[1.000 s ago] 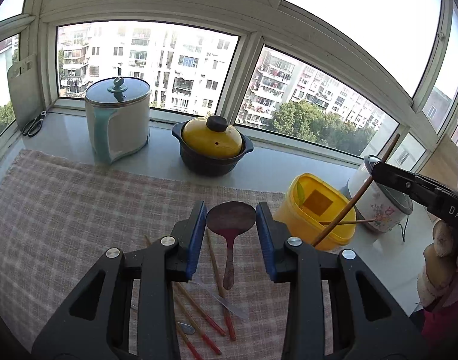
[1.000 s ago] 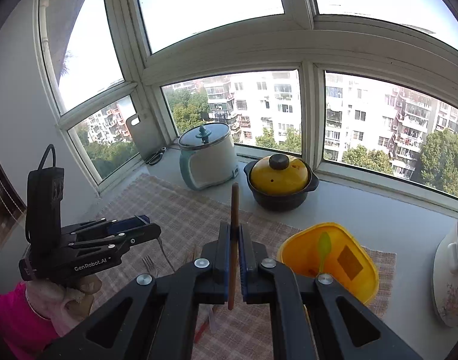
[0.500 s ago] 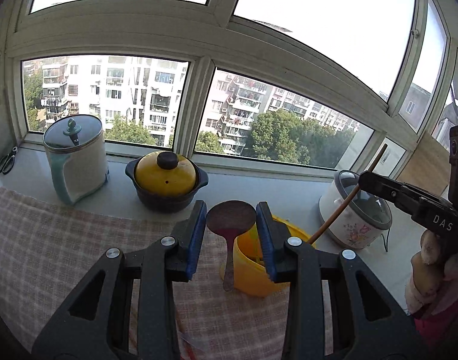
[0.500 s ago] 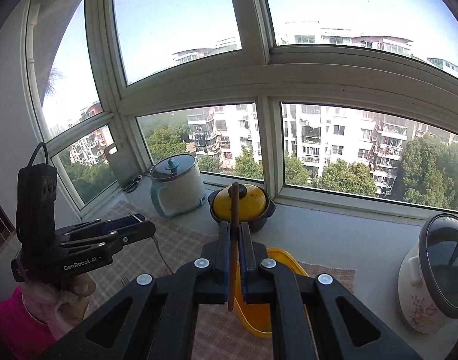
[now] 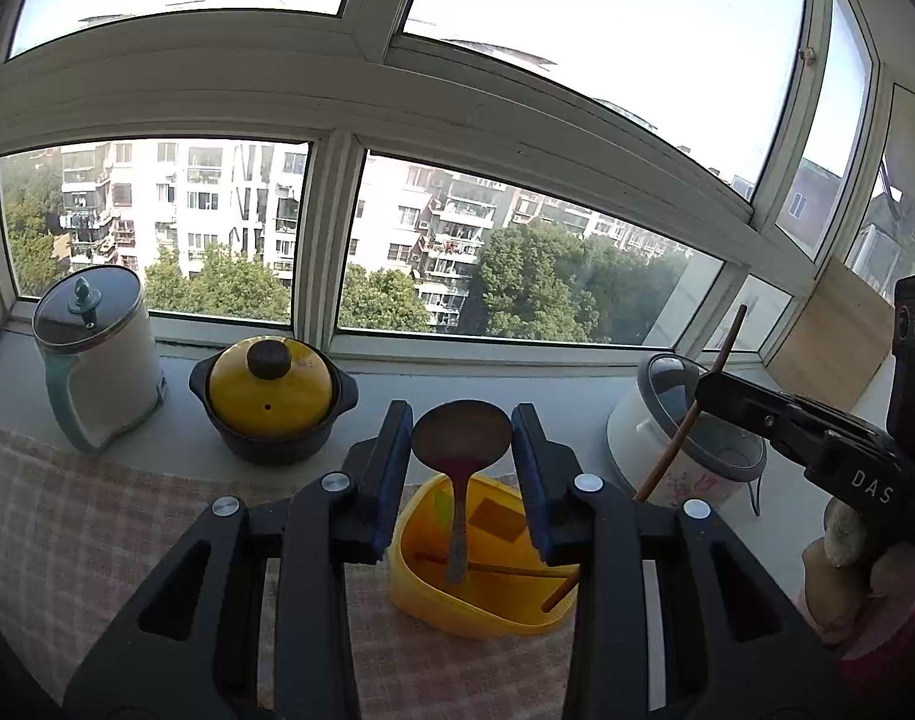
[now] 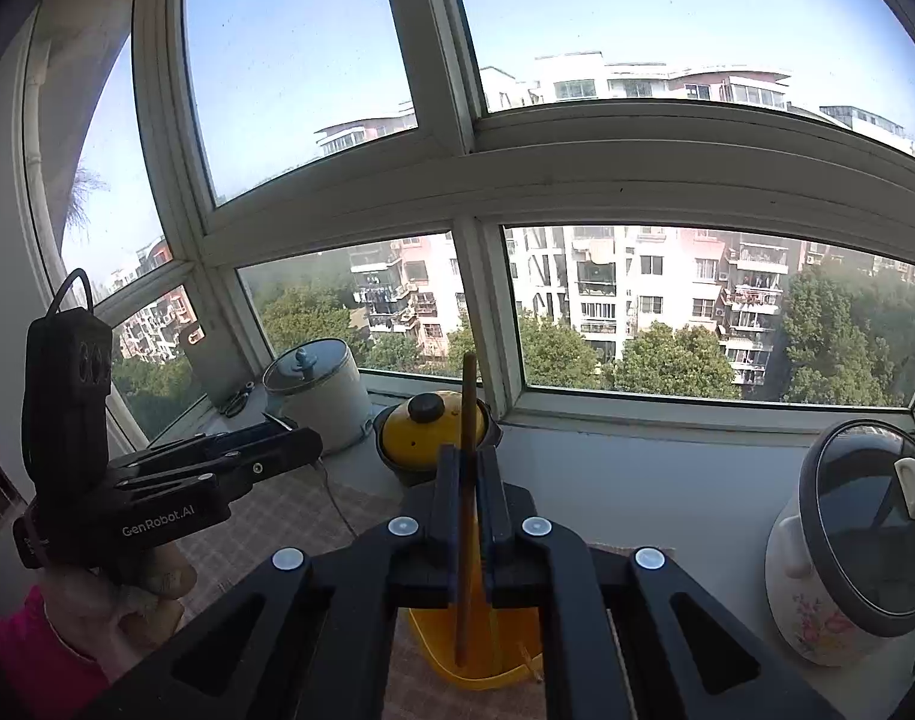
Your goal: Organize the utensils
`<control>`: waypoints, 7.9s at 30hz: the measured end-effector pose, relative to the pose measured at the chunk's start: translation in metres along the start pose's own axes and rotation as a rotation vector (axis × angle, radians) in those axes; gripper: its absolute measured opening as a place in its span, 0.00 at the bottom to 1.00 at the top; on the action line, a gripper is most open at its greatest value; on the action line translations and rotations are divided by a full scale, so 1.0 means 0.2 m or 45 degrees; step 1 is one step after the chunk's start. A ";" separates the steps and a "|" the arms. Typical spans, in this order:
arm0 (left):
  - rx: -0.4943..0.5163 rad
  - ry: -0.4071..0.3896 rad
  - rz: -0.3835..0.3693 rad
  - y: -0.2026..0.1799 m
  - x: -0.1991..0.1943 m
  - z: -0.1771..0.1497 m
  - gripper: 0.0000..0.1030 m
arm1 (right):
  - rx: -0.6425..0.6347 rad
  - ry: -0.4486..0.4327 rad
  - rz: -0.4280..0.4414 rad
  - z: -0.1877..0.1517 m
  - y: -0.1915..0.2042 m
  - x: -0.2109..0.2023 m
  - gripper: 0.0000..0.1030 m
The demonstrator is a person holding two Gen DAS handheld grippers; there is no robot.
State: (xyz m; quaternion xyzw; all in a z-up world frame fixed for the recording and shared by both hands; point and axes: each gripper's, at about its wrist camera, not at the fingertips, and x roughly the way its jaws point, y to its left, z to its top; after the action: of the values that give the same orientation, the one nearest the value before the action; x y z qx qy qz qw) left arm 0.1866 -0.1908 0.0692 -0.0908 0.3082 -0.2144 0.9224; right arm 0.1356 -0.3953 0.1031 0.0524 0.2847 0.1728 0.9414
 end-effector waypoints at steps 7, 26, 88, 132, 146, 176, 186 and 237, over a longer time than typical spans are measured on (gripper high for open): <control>-0.009 0.047 0.009 0.00 0.13 -0.01 0.33 | -0.004 0.009 -0.030 0.00 -0.03 0.05 0.02; -0.043 0.236 0.027 0.07 0.38 -0.20 0.33 | 0.100 0.220 -0.036 -0.26 -0.15 0.34 0.02; -0.229 0.422 0.405 1.07 -0.27 -0.75 0.46 | -0.121 0.297 0.020 -0.61 0.46 0.35 1.00; -0.602 0.542 0.368 1.52 -0.13 -1.15 0.40 | -0.379 1.024 0.236 -1.09 0.84 1.28 0.32; -0.519 0.544 0.383 1.50 -0.11 -1.16 0.18 | -0.429 1.033 0.176 -1.11 0.90 1.33 0.26; -0.488 0.330 0.337 1.36 -0.35 -0.93 0.00 | -0.332 0.882 0.135 -1.04 0.86 1.18 0.02; -0.357 0.217 0.353 1.23 -0.46 -0.78 0.00 | -0.308 0.787 0.121 -0.97 0.85 1.05 0.02; -0.112 -0.065 0.051 0.35 -0.22 -0.11 0.00 | -0.025 0.242 -0.082 -0.32 0.10 0.28 0.02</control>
State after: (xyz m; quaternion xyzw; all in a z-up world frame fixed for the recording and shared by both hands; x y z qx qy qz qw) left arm 0.1648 -0.1084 0.0540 -0.1304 0.2955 -0.1797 0.9292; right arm 0.1382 -0.3572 0.0244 0.0174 0.3727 0.1496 0.9156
